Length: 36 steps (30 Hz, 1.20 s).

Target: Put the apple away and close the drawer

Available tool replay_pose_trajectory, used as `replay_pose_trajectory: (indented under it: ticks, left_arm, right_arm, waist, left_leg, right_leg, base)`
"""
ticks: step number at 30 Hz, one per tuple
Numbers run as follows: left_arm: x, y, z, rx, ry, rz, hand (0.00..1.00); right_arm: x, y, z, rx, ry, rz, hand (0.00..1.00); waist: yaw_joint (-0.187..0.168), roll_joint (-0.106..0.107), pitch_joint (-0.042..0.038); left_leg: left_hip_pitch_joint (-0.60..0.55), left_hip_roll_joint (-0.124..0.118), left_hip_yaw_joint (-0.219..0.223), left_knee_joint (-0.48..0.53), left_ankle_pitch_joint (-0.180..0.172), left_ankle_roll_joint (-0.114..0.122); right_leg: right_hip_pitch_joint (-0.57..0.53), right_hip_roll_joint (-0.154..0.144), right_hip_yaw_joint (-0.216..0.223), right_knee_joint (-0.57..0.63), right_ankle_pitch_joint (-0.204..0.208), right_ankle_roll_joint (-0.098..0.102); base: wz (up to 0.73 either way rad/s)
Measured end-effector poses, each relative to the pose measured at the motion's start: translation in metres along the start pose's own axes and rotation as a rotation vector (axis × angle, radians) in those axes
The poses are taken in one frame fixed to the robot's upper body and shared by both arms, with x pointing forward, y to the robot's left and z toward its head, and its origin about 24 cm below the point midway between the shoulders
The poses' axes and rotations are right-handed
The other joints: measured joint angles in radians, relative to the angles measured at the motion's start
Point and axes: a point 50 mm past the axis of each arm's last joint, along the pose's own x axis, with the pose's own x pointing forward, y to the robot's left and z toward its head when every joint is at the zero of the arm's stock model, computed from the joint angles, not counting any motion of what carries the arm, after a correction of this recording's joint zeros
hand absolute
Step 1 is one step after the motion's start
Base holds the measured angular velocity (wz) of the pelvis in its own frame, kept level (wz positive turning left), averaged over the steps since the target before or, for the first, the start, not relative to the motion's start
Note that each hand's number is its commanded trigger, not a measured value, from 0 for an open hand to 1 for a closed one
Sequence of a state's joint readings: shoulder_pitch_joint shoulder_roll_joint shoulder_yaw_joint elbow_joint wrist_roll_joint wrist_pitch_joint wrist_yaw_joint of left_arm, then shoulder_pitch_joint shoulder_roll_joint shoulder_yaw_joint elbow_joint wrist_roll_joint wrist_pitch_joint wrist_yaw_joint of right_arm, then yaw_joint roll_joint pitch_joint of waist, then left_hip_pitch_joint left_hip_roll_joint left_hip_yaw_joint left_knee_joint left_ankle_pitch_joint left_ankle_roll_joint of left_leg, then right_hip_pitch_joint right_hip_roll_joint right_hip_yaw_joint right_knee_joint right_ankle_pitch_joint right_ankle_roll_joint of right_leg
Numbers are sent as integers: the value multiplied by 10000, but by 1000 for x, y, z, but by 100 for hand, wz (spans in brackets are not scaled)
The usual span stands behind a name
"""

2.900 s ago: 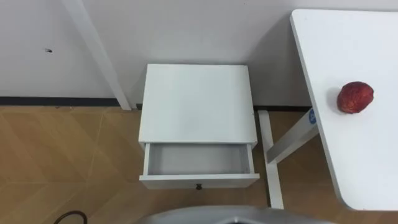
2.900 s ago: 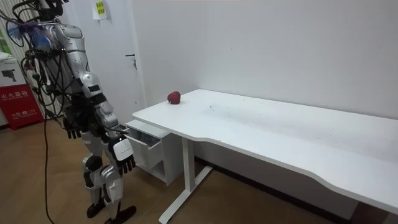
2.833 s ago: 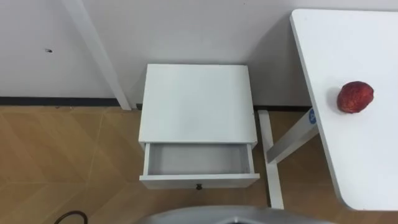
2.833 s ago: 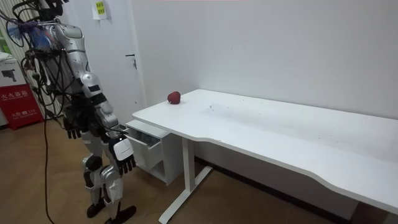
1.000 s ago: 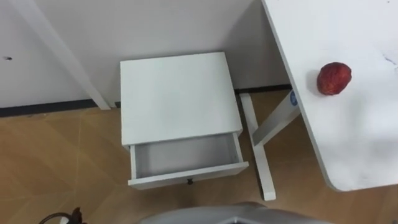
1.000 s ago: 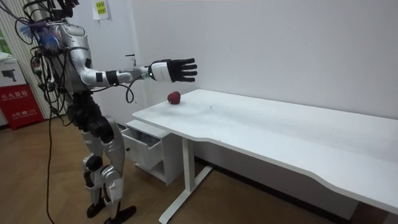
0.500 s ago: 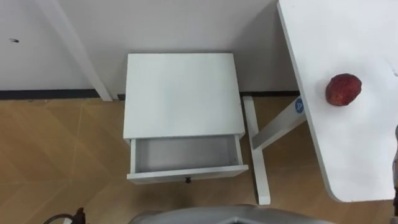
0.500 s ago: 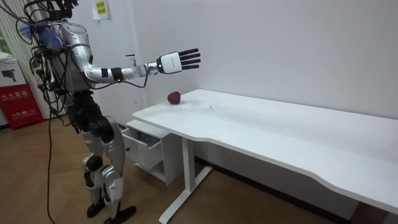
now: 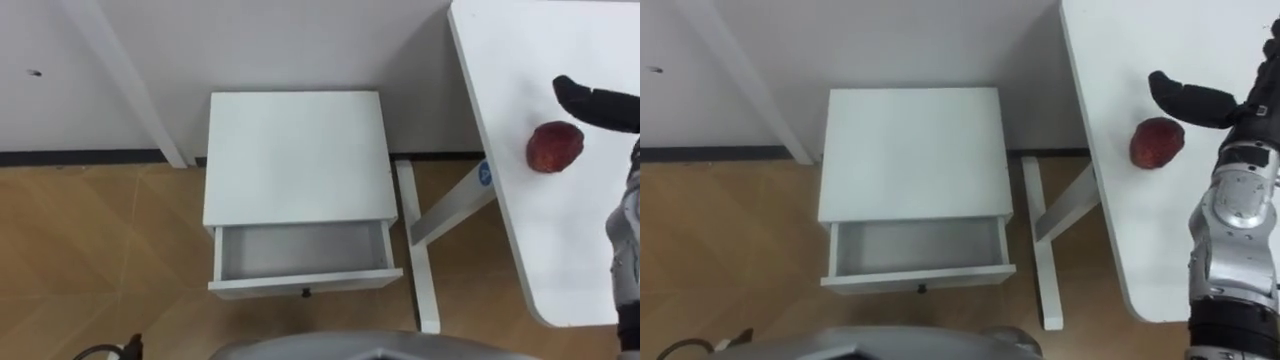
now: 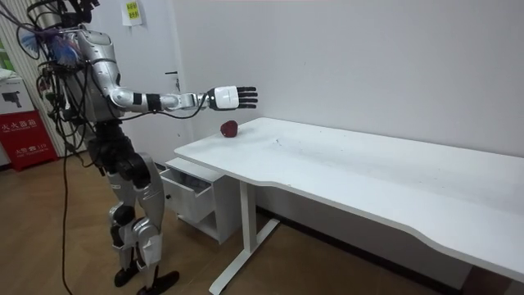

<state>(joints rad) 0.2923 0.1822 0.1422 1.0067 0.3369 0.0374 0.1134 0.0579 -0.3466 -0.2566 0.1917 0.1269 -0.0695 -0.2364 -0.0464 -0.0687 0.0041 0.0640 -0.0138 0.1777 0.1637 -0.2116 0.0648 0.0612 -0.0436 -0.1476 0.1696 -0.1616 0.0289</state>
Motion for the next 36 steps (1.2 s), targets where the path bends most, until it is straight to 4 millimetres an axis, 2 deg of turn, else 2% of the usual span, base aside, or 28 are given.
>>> replay_pose_trajectory:
  ticks: [5,16,20,27,32,36]
  left_arm:
    - [-1,-2,-1,199,-7,-129,0]
    - [-1,-1,-2,300,-6,-244,0]
    - [-1,-1,-2,321,-1,-251,0]
    - [-1,-1,-3,342,-1,-207,0]
    - [-1,-2,-4,357,-36,-233,0]
    - [-1,-2,-5,367,24,-221,0]
  right_arm:
    - [-3,0,-17,-1272,527,143,0]
    - [-11,19,-22,-2806,337,1490,0]
    - [-15,18,-27,-2941,454,1663,0]
    - [-30,18,-42,-3429,809,2329,0]
    - [-45,16,-72,-3392,2125,2703,0]
    - [-50,22,-74,-2967,2239,2728,0]
  waist:
    - [164,-27,-16]
    - [288,29,-42]
    - [316,93,-67]
    - [251,59,-81]
    - [248,-16,-98]
    - [232,-4,-93]
  left_leg:
    - [-7,2,-9,-7,-2,-2]
    - [-45,3,-14,5,-2,-3]
    - [-33,6,-13,-3,-2,-3]
    - [28,5,-4,0,-2,-3]
    - [186,7,-9,-14,-5,-5]
    - [174,6,-8,-18,-6,-3]
  right_leg:
    - [-31,5,-3,18,2,-2]
    - [-70,7,36,-7,2,-3]
    - [-65,12,63,-11,2,-4]
    - [39,6,70,-14,3,-4]
    - [203,10,62,-13,3,-4]
    - [209,3,18,-12,13,-20]
  base:
    - [1]
    - [0]
    - [0]
    - [0]
    - [0]
    - [1]
